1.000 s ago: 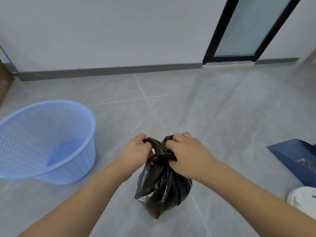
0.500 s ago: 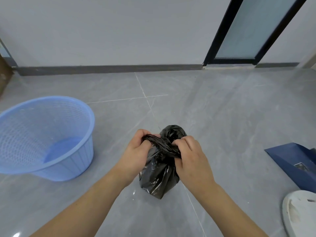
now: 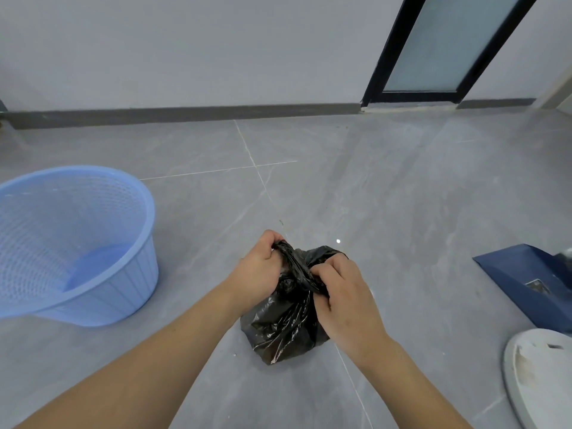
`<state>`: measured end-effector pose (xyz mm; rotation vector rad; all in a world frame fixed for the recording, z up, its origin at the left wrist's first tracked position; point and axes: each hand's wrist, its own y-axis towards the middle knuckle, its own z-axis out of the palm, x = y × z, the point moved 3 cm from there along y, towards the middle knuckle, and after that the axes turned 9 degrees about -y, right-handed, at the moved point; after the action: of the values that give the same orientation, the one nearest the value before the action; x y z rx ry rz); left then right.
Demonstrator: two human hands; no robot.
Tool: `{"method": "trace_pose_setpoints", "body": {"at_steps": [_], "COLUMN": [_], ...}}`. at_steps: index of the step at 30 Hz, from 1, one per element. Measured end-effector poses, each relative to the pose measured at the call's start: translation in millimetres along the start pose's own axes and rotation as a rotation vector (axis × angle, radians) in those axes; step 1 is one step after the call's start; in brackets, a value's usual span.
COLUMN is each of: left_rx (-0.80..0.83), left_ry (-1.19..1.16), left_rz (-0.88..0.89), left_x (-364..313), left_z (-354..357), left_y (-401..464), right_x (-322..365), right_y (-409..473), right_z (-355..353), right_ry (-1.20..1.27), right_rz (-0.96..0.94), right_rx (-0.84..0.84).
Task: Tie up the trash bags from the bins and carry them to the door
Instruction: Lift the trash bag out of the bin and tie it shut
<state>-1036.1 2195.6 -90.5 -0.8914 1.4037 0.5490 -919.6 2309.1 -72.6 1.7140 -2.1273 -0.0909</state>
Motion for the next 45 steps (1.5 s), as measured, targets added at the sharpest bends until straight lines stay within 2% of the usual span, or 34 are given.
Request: {"method": "trace_pose_setpoints", "body": {"at_steps": [4, 8, 10, 13, 15, 16, 18, 21, 23, 25, 27, 29, 32, 34, 37, 42, 45], "left_rx": [0.044, 0.088, 0.086, 0.135, 0.228, 0.260, 0.248, 0.178, 0.105, 0.022, -0.056, -0.101, -0.028, 0.023, 0.017, 0.073, 0.058], "left_ry": [0.188, 0.271, 0.266, 0.138, 0.088, 0.155, 0.430, 0.789, 0.910, 1.013, 1.122, 1.177, 1.088, 0.908, 0.652, 0.555, 0.257], "left_rz": [-0.103, -0.185, -0.214, -0.290, -0.309, -0.278, -0.178, 0.149, 0.350, 0.479, 0.549, 0.568, 0.573, 0.585, 0.520, 0.256, 0.051], "left_x": [11, 12, 10, 3, 3, 5, 11, 11, 8, 6, 4, 4, 11, 14, 14, 18, 16], "left_z": [3, 5, 6, 4, 2, 2, 0, 1, 1, 1, 5, 7, -1, -10, -15, 2, 0], "left_y": [7, 9, 11, 7, -2, -7, -15, -20, -20, -19, -21, -23, -32, -45, -62, -67, -64], "right_x": [-6, -12, -14, -16, -18, -19, -20, -20, -23, -23, -21, -19, -25, -31, -33, -23, -22], "right_y": [-5, -11, -14, -16, -17, -17, -15, -12, -9, -10, -12, -13, -11, -11, -13, -10, -9], "right_z": [-1, -1, 1, 3, 6, 7, 12, 18, 21, 20, 19, 18, 18, 16, 16, 12, 10], "right_ry": [-0.042, -0.101, -0.114, -0.096, -0.052, -0.009, 0.187, 0.539, 0.720, 0.942, 1.108, 1.162, 1.163, 1.206, 1.230, 1.267, 1.206], "right_rz": [0.031, -0.035, -0.088, -0.091, -0.016, 0.050, 0.211, 0.439, 0.556, 0.623, 0.653, 0.654, 0.695, 0.732, 0.762, 0.764, 0.763], "right_rx": [-0.093, -0.134, -0.128, -0.143, -0.142, -0.113, 0.017, 0.239, 0.393, 0.590, 0.778, 0.874, 0.810, 0.729, 0.663, 0.645, 0.623]}}
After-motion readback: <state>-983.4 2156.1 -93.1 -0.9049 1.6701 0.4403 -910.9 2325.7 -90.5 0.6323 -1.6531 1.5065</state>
